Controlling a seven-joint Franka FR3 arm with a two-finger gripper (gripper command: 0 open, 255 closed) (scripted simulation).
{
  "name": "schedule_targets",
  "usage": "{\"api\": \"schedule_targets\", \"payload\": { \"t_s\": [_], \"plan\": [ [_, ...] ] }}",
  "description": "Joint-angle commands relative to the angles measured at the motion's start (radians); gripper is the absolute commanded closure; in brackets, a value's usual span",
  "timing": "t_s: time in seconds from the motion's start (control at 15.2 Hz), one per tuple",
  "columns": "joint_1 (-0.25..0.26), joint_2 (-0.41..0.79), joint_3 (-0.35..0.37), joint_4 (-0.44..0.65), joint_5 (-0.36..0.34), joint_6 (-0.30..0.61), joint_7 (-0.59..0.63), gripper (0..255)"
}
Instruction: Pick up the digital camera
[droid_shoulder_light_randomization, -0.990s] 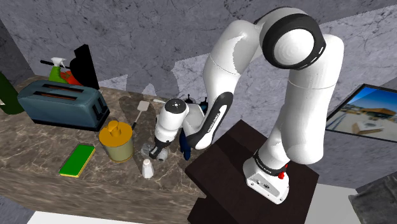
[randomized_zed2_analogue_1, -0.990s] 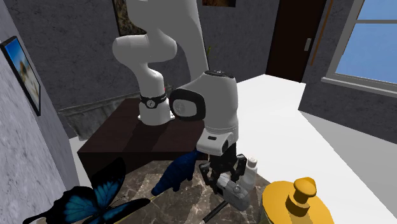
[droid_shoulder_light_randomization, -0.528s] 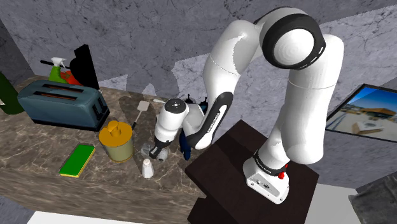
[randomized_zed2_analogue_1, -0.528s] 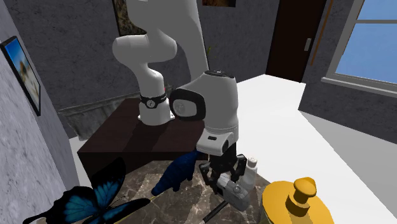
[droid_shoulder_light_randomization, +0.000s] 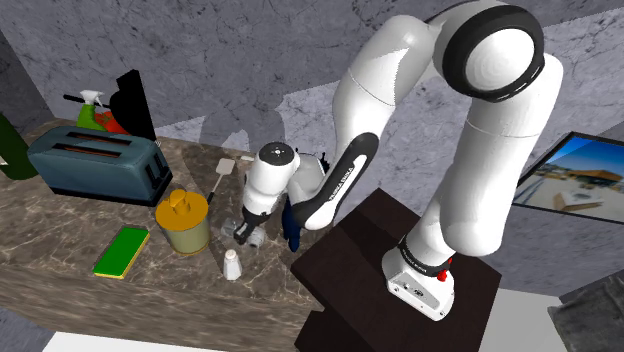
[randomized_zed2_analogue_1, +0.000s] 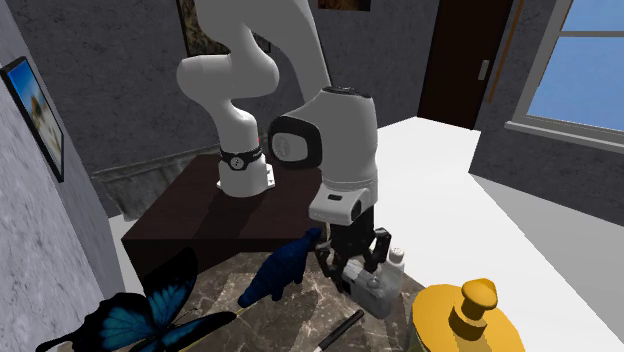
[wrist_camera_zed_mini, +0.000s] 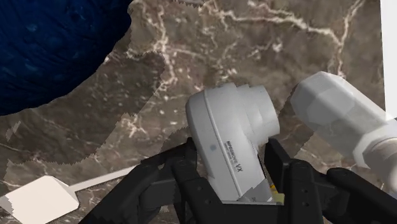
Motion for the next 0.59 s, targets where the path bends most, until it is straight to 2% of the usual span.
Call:
{"api": "schedule_targets", "payload": {
  "t_s": [0.0,0.4,0.53],
  "plan": [
    [-0.036,-0.033,0.045,-0.008,0.045,-0.027,-0.038,255],
    [-0.114,-0.129,0.152,-0.027,0.194,-0.098,-0.155,255],
    [-0.114,-0.131,0.153,-0.028,0.198,-0.100,-0.158,255]
  ]
}}
